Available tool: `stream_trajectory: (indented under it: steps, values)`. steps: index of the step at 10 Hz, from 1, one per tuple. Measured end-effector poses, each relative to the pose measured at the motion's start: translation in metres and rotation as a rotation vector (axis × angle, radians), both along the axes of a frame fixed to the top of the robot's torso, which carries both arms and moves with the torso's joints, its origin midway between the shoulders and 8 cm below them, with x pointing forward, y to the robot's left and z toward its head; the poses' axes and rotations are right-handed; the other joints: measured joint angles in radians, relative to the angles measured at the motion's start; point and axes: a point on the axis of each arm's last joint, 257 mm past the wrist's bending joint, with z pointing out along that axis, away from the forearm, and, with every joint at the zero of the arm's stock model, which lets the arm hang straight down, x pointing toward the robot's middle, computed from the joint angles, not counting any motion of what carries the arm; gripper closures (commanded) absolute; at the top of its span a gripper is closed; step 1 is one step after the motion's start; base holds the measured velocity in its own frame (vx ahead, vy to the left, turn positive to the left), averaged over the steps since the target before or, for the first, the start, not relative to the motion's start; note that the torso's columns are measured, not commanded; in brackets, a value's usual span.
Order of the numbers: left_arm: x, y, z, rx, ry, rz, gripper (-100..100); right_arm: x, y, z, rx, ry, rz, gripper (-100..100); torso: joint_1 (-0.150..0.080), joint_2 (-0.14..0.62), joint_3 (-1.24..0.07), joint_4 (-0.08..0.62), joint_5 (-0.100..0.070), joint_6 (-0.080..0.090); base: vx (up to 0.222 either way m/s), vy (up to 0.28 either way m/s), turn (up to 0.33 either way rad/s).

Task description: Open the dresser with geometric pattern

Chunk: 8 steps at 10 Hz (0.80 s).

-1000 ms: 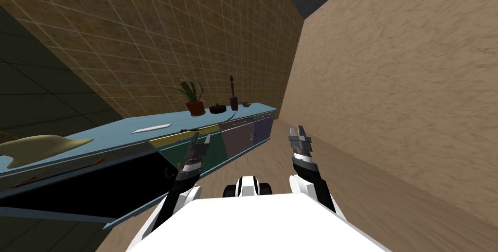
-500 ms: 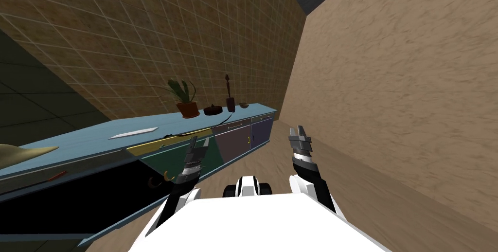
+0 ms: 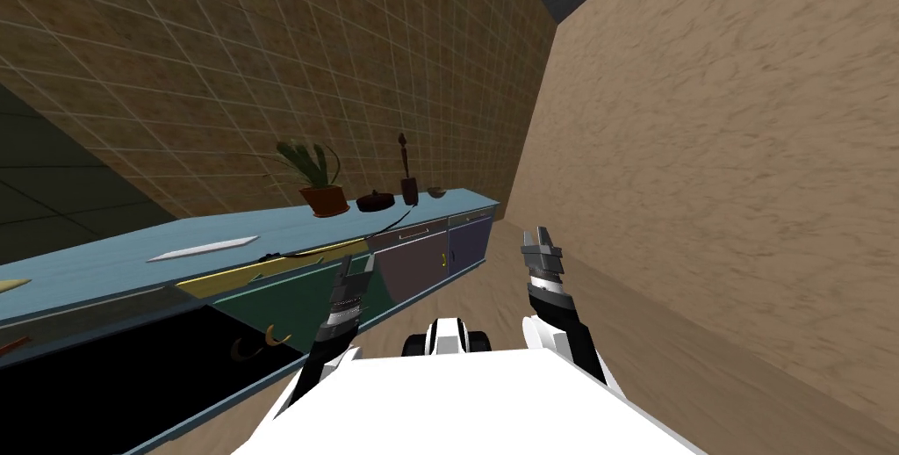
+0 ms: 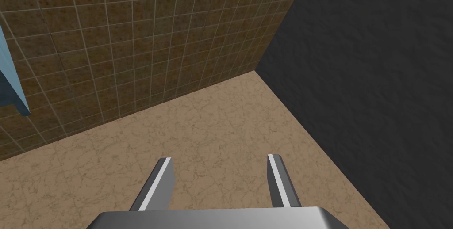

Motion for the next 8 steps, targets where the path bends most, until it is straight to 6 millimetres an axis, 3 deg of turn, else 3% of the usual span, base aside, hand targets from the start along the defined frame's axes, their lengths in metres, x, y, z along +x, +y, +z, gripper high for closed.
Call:
stream_trajectory:
  steps: [8]
  values:
    - [-0.015,0.024,-0.049,-0.067,0.013,0.049,-100,0.0,0.0,0.0,0.0,0.0,0.0,0,0.004,0.004,0.002,0.001,0.001,0.0,0.134,-0.122,0.022]
